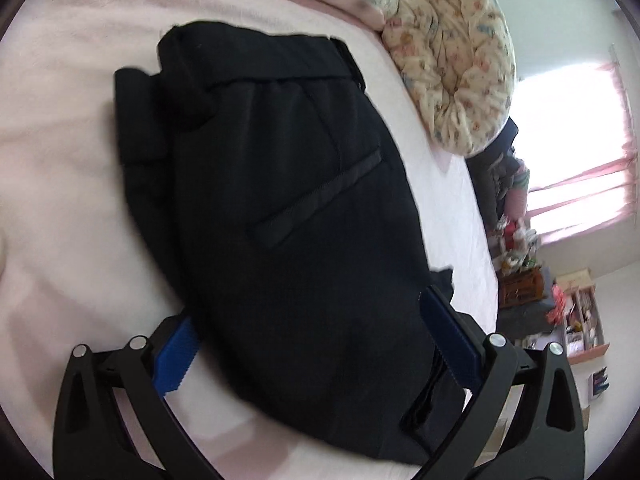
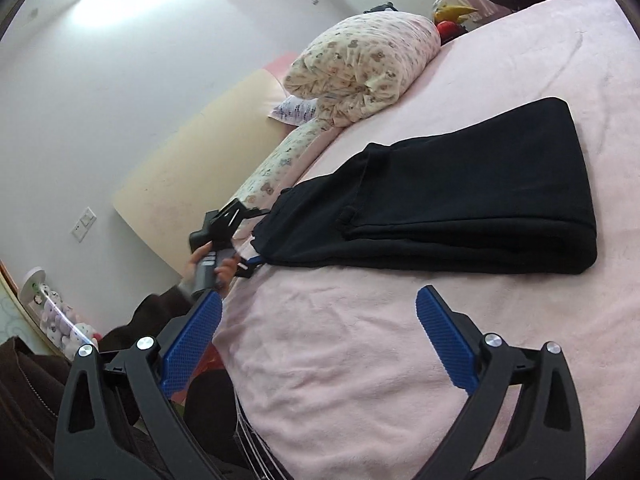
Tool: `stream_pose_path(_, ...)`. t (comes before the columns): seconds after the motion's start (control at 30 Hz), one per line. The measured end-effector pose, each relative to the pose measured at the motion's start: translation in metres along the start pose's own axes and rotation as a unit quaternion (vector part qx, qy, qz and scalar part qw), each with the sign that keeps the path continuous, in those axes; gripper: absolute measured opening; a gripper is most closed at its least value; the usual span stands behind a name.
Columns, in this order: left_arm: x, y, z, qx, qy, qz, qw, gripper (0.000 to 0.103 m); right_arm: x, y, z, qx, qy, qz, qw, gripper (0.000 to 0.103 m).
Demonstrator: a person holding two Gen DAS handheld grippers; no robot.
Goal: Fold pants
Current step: 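Lower the left tool onto the trouser end and close on it, then lift the gripped trouser end with the left tool and fold it over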
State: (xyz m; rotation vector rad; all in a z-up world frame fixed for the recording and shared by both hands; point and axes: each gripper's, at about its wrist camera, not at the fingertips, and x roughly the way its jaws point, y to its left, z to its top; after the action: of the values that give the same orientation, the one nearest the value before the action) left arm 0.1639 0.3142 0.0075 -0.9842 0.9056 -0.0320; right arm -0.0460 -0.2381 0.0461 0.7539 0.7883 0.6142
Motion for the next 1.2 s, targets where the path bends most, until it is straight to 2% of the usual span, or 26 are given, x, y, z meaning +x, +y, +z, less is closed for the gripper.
stream_pose_path(0.07, 0.000, 0.003, 0.005, -0.018, -0.013, -0.018, 0.9996, 0.101, 0.000, -0.001, -0.002, 0.006, 0.003, 0.002, 1.000, 0.101)
stream_pose_path(0.17, 0.000, 0.003, 0.007, -0.020, -0.019, -0.025, 0.9993, 0.098, 0.004, -0.001, -0.004, 0.008, 0.010, 0.006, 1.000, 0.101)
stream_pose_path(0.3, -0.001, 0.005, 0.006, -0.011, -0.023, -0.010, 0.9996, 0.079, 0.007, 0.001, -0.006, 0.004, 0.017, 0.009, 1.000, 0.101)
stream_pose_path(0.53, -0.003, 0.013, 0.006, -0.021, -0.022, 0.011, 0.9995, 0.046, 0.015, 0.007, -0.009, -0.022, 0.017, -0.036, 0.999, 0.101)
stream_pose_path(0.73, -0.006, 0.014, 0.005, -0.018, -0.034, 0.015, 0.9991, 0.031, 0.021, 0.007, -0.011, -0.028, 0.029, -0.040, 0.998, 0.102)
stream_pose_path(0.83, -0.013, 0.004, 0.001, 0.006, -0.053, 0.025, 0.9983, 0.021, 0.022, 0.008, -0.010, -0.031, 0.030, -0.041, 0.998, 0.102)
stream_pose_path(0.9, -0.018, -0.014, -0.002, 0.047, -0.069, 0.043, 0.9955, 0.019, 0.021, 0.008, -0.009, -0.032, 0.028, -0.040, 0.998, 0.102)
stream_pose_path(1.0, -0.027, -0.047, -0.006, 0.104, -0.092, 0.063, 0.9883, 0.017, 0.019, 0.009, -0.007, -0.030, 0.020, -0.036, 0.999, 0.102)
stream_pose_path(1.2, -0.040, -0.093, -0.018, 0.169, -0.119, 0.084, 0.9748, 0.016, 0.007, 0.008, -0.003, -0.020, 0.004, -0.028, 0.999, 0.102)
